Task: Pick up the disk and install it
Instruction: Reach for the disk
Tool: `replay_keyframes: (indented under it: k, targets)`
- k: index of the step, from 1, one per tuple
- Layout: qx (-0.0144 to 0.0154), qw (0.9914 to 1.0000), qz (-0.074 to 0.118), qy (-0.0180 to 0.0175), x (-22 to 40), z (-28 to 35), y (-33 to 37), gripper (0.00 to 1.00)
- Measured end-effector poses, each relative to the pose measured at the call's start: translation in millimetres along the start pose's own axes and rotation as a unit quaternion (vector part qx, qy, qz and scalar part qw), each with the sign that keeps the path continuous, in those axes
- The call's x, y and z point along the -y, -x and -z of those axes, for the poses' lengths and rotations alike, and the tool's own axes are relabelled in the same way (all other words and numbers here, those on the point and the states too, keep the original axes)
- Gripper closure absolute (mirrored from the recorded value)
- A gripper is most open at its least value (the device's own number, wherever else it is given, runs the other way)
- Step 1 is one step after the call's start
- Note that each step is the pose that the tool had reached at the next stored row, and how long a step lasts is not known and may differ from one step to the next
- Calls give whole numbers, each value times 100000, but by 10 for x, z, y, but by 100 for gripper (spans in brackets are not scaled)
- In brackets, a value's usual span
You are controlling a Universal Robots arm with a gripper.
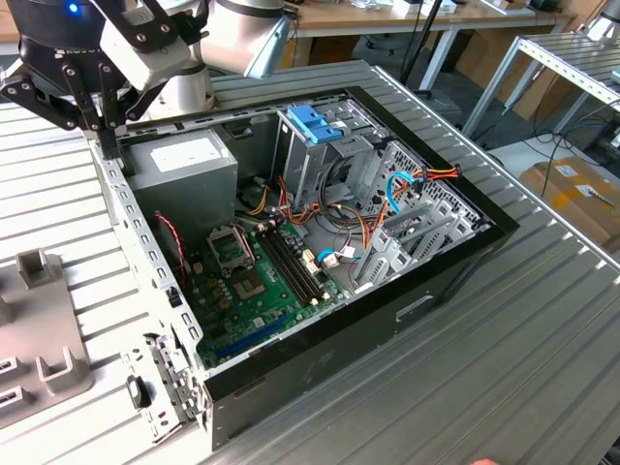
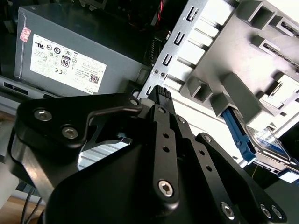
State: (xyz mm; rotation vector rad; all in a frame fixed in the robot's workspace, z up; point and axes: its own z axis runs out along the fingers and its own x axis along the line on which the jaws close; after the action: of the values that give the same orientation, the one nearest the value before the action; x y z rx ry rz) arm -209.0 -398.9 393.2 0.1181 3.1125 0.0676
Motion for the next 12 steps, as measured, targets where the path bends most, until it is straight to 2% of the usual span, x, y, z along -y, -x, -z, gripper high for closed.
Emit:
replay_keyframes:
  k: [12]
  targets:
    - [4,100000,7,1,2,1,-64,89]
